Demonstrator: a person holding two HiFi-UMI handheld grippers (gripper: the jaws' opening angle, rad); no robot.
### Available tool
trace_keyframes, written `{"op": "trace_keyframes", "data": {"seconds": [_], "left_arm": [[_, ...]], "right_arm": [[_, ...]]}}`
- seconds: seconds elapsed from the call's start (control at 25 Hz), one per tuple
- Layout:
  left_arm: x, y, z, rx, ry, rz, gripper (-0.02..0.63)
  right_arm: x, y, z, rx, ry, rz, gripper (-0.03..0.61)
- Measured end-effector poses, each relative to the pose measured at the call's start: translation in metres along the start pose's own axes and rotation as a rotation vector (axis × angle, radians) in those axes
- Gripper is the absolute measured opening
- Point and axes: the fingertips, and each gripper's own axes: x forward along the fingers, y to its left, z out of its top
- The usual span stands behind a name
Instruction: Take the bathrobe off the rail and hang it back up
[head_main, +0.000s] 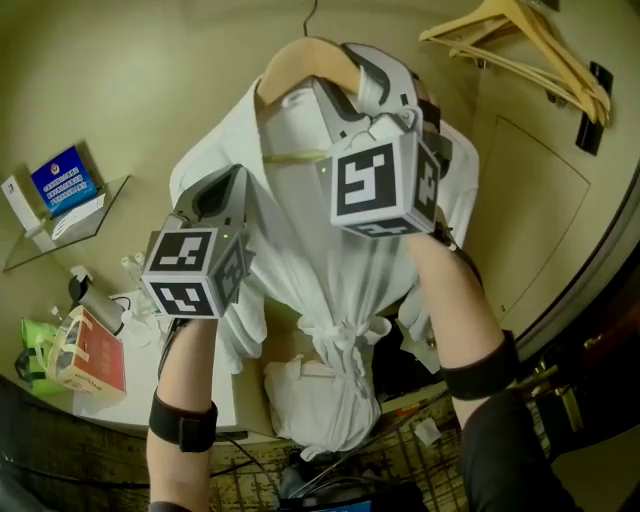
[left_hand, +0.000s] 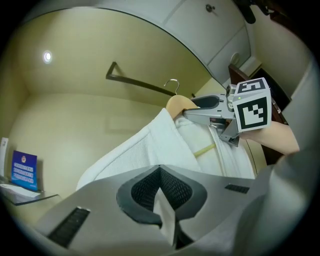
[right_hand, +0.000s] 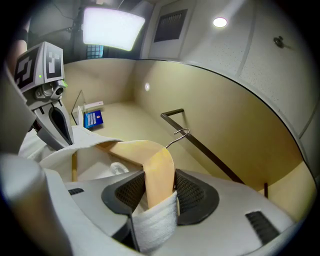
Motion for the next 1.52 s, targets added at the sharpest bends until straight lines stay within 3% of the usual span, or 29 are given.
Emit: {"op": "trace_keyframes", "data": {"seconds": [0.28, 0.68, 0.92, 1.52], "left_arm": [[-0.038, -0.001, -0.058, -0.032, 0.097, 0.036, 0.002], [-0.084, -0.040, -0.189, -0.046, 0.251, 0.053, 0.002], [-0.120, -0.071, -0.254, -0.025, 0.308, 0.048, 0.002], [-0.136, -0.088, -0.378, -0.145, 0.418, 0.050, 0.002]], "right_arm": [[-0.026, 0.066, -0.020, 0.132, 0.040, 0.103, 0.199], [-0.094, 0.185, -0.090, 0.268, 0.151, 0.226, 0.199], [-0.128, 0.256, -0.120, 0.291, 0.209, 0.333, 0.198], [-0.220, 0.426, -0.214, 0.308, 0.397, 0.572, 0.198]]}}
